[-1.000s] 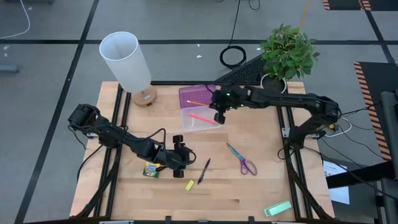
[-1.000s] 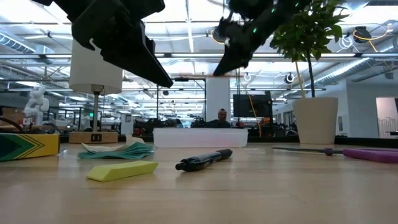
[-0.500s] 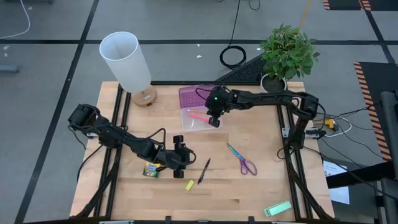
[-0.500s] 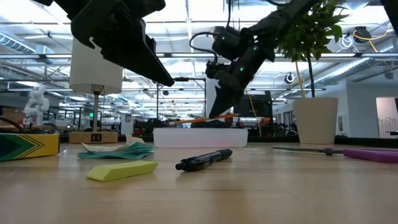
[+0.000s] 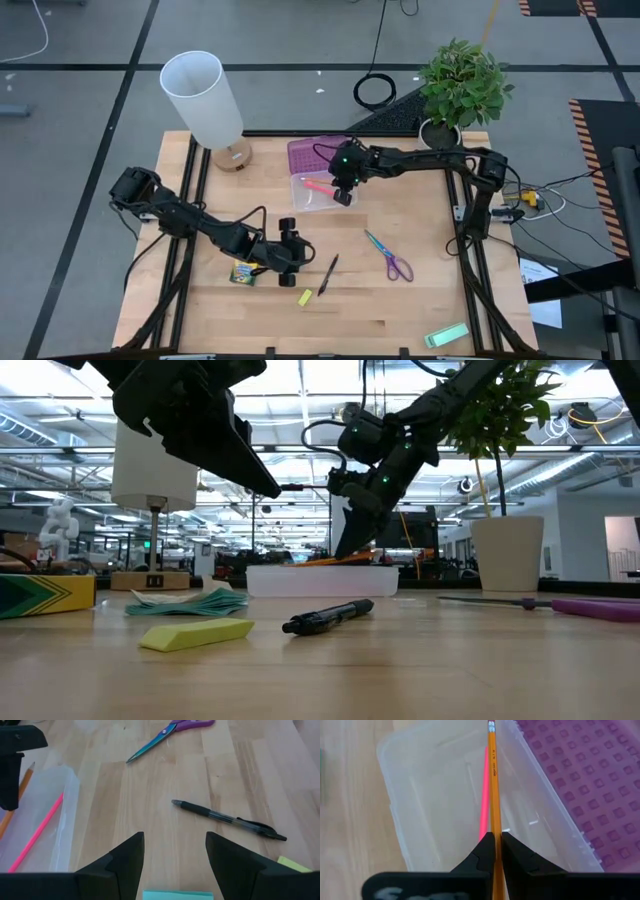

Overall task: Pack school essentials
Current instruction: Put the orange pencil into the purple supply box, then put the purple scissors into the purple supply box

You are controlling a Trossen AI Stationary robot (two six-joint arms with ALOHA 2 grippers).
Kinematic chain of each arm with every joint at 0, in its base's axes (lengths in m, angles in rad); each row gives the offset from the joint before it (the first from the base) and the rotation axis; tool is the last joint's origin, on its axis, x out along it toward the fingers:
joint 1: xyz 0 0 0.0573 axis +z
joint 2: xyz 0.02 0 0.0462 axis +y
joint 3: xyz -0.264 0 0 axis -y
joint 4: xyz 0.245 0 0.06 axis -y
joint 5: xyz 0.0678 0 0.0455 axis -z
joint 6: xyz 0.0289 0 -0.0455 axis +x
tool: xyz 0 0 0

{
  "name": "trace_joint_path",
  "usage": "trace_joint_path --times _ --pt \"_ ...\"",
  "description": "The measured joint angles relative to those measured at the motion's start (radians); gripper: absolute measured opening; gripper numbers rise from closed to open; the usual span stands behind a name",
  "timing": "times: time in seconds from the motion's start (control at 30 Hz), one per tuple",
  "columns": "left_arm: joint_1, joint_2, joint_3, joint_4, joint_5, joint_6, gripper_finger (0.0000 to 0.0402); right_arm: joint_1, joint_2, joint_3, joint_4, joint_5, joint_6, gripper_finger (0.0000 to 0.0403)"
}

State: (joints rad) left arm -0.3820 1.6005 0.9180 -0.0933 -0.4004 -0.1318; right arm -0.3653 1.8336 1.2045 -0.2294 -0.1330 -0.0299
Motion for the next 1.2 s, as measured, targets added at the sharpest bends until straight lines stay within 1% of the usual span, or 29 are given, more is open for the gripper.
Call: trace_joint_path --times 0.1,0.23,0.47,0.57,0.77,0.9,1.03,1.13,1.2 --pt "0.000 0.000 0.000 0.007 0.000 0.001 0.0216 0.000 0.000 -0.006 0.013 0.000 0.001 0.0013" --pt "0.000 0.000 0.000 0.019 0.000 0.001 0.0216 0.000 0.000 -0.041 0.076 0.000 0.001 0.0013" --pt "0.000 0.000 0.000 0.023 0.008 0.002 0.0216 0.000 0.000 -0.063 0.084 0.001 0.001 0.0016" --pt "0.000 0.000 0.000 0.022 0.008 0.002 0.0216 0.000 0.000 -0.070 0.087 0.001 0.001 0.0034" --pt "0.000 0.000 0.000 0.023 0.008 0.002 0.0216 0.000 0.000 -0.072 0.096 0.001 0.022 0.0087" --pt "0.000 0.000 0.000 0.021 0.008 0.002 0.0216 0.001 -0.002 -0.072 0.106 0.001 0.051 0.0114" --pt "0.000 0.000 0.000 0.017 0.009 0.001 0.0216 0.021 -0.038 -0.072 0.067 0.000 0.081 0.0130" --pt "-0.001 0.000 0.000 0.013 0.011 -0.003 0.0216 0.070 -0.094 -0.075 0.004 0.002 0.098 0.0132" --pt "-0.005 0.000 0.000 0.006 0.011 -0.010 0.0216 0.115 -0.148 -0.105 -0.011 0.006 0.120 0.0132"
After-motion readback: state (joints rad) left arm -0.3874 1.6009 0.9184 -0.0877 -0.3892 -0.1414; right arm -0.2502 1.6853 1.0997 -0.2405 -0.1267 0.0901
